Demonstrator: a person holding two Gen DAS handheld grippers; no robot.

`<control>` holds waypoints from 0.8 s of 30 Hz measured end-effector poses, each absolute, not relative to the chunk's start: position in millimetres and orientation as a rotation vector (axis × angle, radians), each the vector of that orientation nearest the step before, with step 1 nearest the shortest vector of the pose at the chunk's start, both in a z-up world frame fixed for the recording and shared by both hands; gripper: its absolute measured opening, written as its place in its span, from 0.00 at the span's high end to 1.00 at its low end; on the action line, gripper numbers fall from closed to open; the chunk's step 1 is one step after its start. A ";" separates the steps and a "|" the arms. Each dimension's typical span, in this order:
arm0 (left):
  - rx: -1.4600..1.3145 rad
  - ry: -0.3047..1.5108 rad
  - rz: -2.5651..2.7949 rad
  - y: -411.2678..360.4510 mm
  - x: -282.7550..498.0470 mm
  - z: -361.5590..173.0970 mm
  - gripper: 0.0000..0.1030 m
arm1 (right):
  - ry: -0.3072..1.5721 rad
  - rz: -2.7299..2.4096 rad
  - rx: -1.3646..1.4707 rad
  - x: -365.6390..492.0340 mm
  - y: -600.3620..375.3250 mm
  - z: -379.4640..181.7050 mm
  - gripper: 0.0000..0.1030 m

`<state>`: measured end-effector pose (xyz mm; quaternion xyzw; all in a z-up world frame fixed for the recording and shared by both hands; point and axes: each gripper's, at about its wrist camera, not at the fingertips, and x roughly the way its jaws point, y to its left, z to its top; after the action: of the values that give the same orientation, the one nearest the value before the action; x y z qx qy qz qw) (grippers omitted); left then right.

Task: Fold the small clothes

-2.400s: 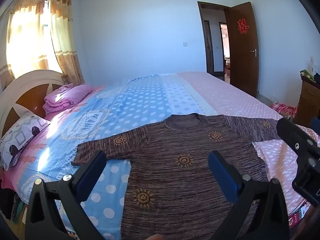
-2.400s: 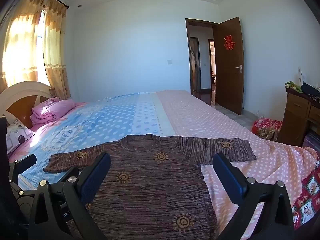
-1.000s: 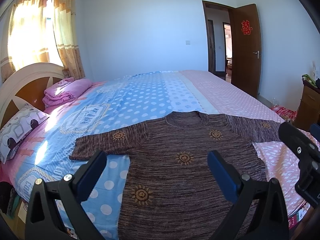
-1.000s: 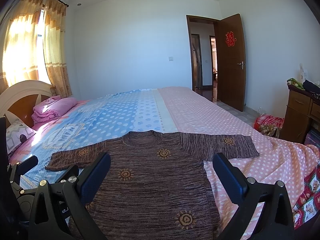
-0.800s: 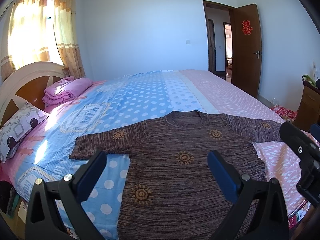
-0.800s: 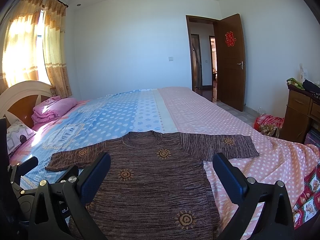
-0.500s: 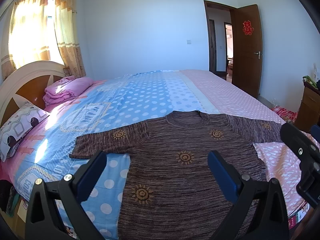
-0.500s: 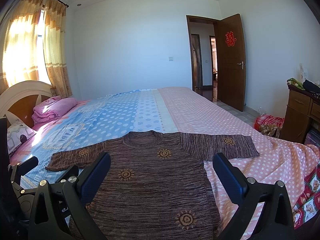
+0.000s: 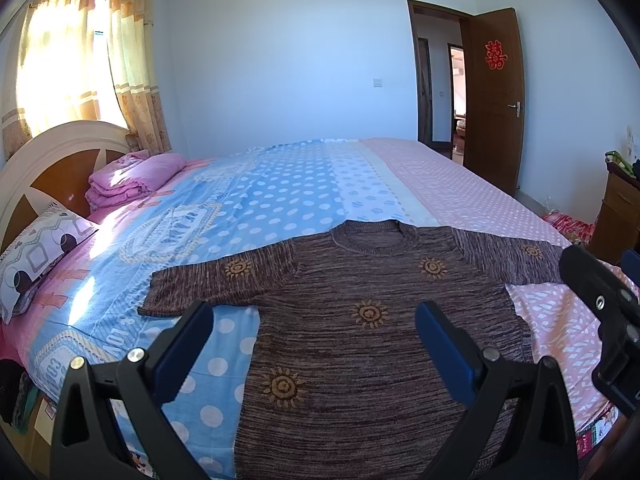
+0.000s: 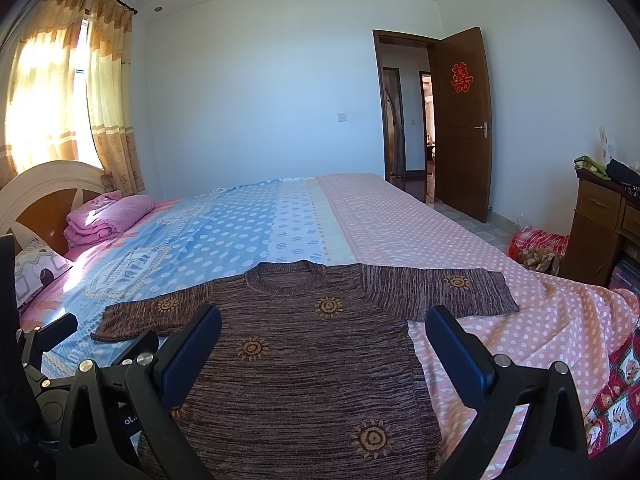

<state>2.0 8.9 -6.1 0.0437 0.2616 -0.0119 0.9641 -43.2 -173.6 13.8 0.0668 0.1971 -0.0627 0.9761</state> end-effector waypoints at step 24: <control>0.086 0.554 -0.027 5.8 5.9 -13.1 0.00 | 0.412 -0.123 0.153 -38.4 -173.2 9.5 0.01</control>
<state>5.9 5.8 -13.1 0.0425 0.2734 -0.0135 0.9609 -38.4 -173.2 9.5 0.0761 0.2042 -0.0608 0.9741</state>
